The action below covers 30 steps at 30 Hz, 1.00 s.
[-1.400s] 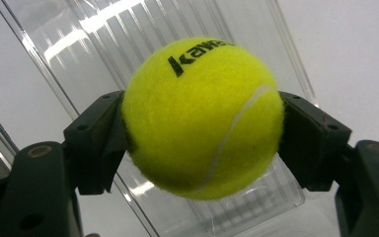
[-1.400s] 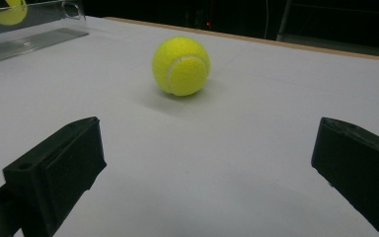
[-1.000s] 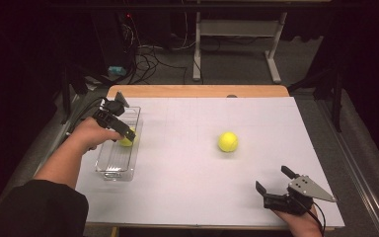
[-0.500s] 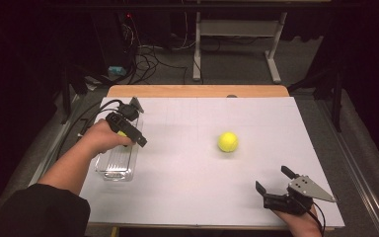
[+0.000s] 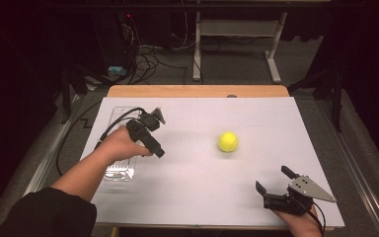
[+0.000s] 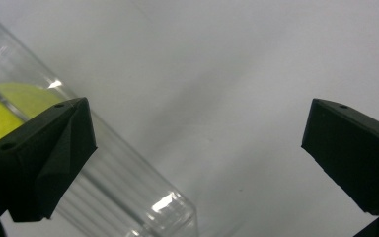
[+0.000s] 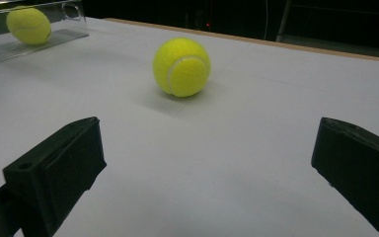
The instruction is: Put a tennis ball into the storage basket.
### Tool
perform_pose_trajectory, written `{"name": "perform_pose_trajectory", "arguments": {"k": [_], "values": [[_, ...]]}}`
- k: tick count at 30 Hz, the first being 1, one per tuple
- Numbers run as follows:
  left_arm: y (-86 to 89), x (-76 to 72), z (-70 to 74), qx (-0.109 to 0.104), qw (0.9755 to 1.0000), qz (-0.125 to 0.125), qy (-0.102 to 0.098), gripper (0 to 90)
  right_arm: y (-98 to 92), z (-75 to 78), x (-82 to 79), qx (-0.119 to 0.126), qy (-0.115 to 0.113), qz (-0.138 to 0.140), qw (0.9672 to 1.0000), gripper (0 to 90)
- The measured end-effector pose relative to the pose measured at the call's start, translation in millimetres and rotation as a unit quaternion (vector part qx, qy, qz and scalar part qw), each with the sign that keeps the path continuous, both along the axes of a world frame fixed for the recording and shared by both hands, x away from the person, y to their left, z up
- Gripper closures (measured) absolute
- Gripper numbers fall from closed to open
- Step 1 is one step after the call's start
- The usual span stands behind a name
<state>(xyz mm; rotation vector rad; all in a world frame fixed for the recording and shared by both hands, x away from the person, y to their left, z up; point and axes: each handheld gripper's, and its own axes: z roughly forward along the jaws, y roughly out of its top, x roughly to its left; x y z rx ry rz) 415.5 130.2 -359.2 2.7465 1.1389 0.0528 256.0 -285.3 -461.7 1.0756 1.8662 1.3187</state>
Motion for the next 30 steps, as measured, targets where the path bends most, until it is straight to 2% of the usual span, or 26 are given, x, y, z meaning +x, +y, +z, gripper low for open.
{"name": "perform_pose_trajectory", "arguments": {"k": [4,6,15,19,23,25,30], "values": [[-16.0,-8.7,-3.3,-0.001,0.9997,-0.022,0.000,0.8,0.1,-0.1,0.0,0.000,0.000,0.001,1.0000,0.0],[-19.1,-10.5,-3.9,-0.002,0.9997,-0.026,0.000,0.8,0.3,-0.2,0.0,-0.001,0.000,0.001,1.0000,0.0],[-45.2,-29.2,-12.8,-0.002,0.9973,-0.073,0.002,1.0,0.8,0.0,1.1,-0.001,0.001,-0.001,1.0000,0.0],[-45.6,-30.4,-14.4,0.001,0.9972,-0.075,0.008,1.0,2.5,-1.6,4.8,0.003,0.006,-0.002,1.0000,0.0],[-40.6,-29.2,-14.1,-0.005,0.9977,-0.067,0.003,1.0,2.9,-1.6,6.1,0.004,0.008,-0.005,1.0000,0.0],[-38.8,-29.6,-15.7,-0.006,0.9978,-0.066,0.004,1.0,3.6,-0.6,6.3,0.003,0.003,-0.005,1.0000,0.0],[-36.0,-29.7,-18.7,-0.005,0.9975,-0.070,0.008,1.0,5.7,-0.1,8.3,0.004,0.010,-0.005,0.9999,0.0]]}}
